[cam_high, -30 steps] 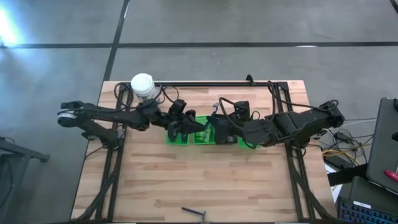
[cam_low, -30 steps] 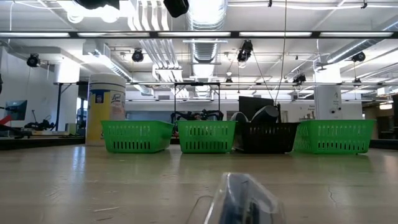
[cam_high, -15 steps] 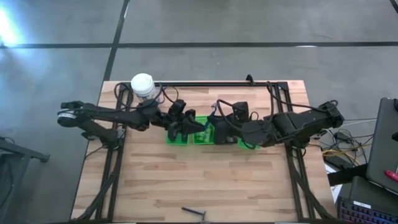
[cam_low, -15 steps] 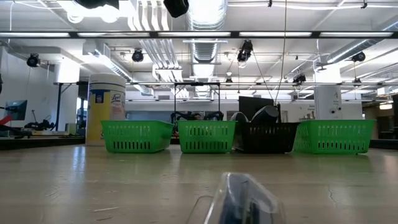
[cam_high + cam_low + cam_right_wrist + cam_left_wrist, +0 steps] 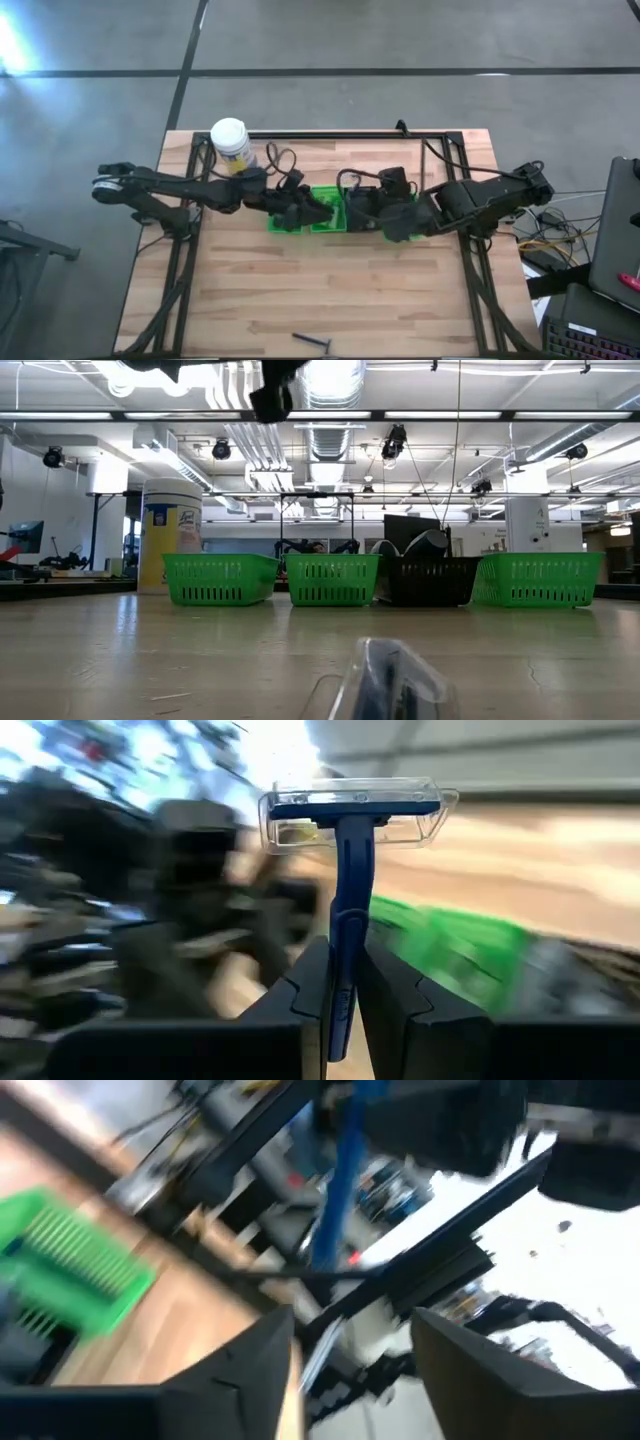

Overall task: Pick & Place Travel size toiletries
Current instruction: Put the razor into the right green bin

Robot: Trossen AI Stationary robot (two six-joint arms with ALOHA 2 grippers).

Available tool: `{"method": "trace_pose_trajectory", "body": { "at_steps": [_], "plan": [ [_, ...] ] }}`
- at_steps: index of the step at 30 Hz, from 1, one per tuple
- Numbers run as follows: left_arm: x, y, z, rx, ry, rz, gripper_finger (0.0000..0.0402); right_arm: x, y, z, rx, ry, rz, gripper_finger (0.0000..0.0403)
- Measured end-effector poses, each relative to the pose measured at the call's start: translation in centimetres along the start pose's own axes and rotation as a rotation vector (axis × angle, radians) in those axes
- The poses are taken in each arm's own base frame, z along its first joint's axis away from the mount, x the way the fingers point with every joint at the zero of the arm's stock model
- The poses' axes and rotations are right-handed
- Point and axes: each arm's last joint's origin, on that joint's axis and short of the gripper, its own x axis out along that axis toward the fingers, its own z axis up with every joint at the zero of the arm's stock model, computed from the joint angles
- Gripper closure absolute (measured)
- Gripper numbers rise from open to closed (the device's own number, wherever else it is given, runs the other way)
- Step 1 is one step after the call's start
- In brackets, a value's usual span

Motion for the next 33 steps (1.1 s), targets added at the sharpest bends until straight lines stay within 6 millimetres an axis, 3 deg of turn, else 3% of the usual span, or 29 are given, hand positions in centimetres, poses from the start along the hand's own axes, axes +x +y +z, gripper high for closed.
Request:
{"method": "trace_pose_trajectory", "body": {
  "at_steps": [7,12,18,22,28,33],
  "plan": [
    [0.1,0.1,-2.0,-0.013,0.135,0.076,0.0147,-0.1,-5.7,-0.6,0.003,0.287,-0.496,0.0374],
    [0.3,-1.1,-3.1,0.018,0.17,0.031,0.0146,2.7,-7.9,-1.2,0.029,0.424,-0.514,0.0374],
    [0.3,-1.8,-3.9,0.025,0.192,0.01,0.0147,7.3,-12.4,-3.0,0.067,0.628,-0.596,0.0374],
    [0.2,-2.2,-4.2,0.025,0.199,-0.002,0.0147,8.0,-14.7,-3.5,0.121,0.655,-0.592,0.0374],
    [0.1,-2.9,-4.6,0.029,0.189,0.0,0.0147,7.2,-17.9,-3.3,0.24,0.616,-0.609,0.0374],
    [0.1,-2.9,-4.6,0.031,0.167,0.017,0.0147,7.8,-19.9,-4.0,0.348,0.578,-0.528,0.0374]
  ]
}}
